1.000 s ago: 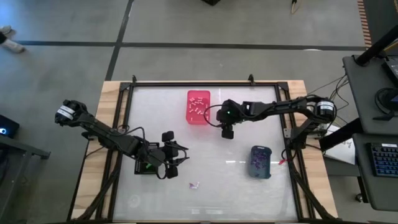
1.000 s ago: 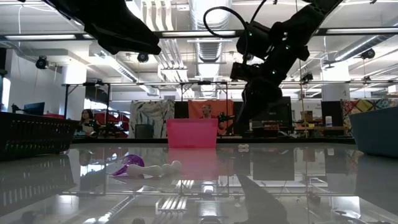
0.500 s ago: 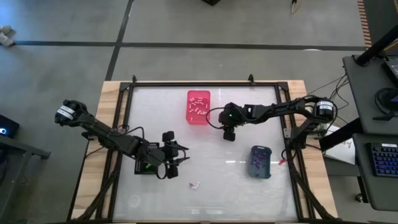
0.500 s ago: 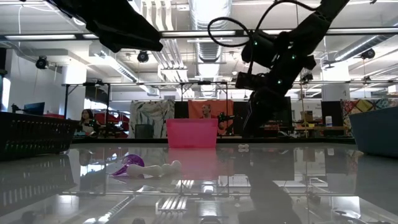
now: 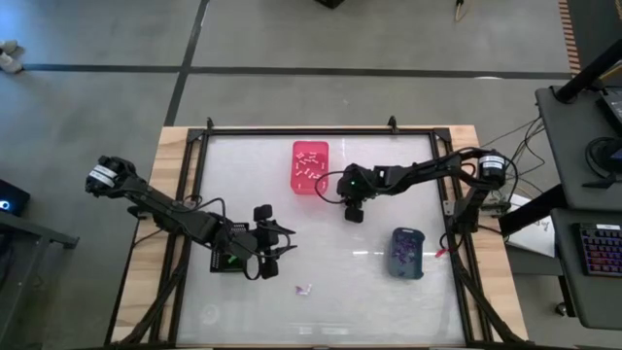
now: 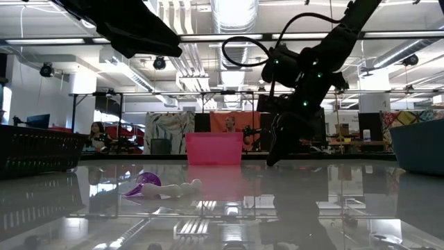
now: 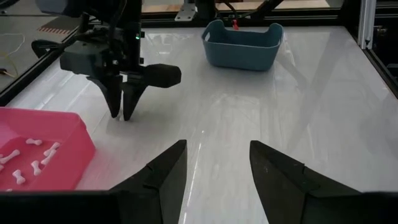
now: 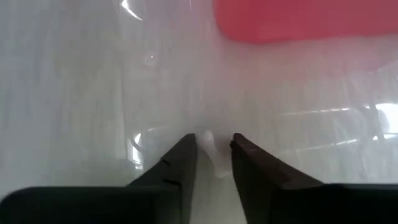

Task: Sort Halloween decoration
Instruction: Put the bone toy into the red bin

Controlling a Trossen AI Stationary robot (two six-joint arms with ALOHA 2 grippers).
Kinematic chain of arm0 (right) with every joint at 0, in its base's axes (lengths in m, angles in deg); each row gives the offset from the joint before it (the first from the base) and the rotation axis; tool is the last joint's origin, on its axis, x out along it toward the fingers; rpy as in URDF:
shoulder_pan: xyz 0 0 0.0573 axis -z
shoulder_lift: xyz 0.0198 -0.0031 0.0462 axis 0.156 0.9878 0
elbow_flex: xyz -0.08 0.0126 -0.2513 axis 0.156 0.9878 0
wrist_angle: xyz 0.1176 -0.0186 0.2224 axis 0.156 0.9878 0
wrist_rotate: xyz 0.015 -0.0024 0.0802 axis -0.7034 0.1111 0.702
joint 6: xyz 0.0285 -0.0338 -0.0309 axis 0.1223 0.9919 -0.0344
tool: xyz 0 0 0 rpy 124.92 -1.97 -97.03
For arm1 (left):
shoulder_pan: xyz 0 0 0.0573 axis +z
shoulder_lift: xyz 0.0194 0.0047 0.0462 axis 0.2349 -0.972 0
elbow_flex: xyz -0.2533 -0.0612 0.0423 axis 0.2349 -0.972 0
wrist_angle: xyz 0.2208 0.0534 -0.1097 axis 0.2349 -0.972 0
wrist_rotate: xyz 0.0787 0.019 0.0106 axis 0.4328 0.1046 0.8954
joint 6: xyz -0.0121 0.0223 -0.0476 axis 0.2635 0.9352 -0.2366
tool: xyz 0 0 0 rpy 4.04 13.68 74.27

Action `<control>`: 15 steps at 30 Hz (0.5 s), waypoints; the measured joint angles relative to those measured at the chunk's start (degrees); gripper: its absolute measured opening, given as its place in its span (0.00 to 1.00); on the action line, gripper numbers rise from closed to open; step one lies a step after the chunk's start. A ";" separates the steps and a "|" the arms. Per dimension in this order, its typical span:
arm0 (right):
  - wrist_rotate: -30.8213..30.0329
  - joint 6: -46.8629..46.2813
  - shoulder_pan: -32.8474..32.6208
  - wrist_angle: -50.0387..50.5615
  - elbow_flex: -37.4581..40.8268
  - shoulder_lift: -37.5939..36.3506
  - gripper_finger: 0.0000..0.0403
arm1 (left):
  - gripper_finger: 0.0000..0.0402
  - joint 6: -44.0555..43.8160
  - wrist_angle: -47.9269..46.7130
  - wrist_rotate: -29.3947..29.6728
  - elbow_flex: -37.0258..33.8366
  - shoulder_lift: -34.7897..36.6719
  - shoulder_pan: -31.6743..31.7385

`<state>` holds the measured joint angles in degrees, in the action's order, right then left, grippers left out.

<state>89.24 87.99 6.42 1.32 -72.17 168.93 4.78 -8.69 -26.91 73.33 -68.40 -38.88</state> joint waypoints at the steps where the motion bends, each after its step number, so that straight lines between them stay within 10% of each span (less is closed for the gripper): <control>1: 0.08 0.04 -0.01 0.01 -0.04 0.02 0.21 | 0.39 0.00 0.00 0.05 0.00 0.01 -0.01; 15: 0.95 0.16 0.04 2.76 -0.11 -3.58 0.02 | 0.39 -0.17 -0.07 0.08 0.00 0.00 -0.01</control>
<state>90.20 88.15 6.47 4.08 -72.28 165.35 4.61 -8.75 -26.84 73.33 -68.40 -38.88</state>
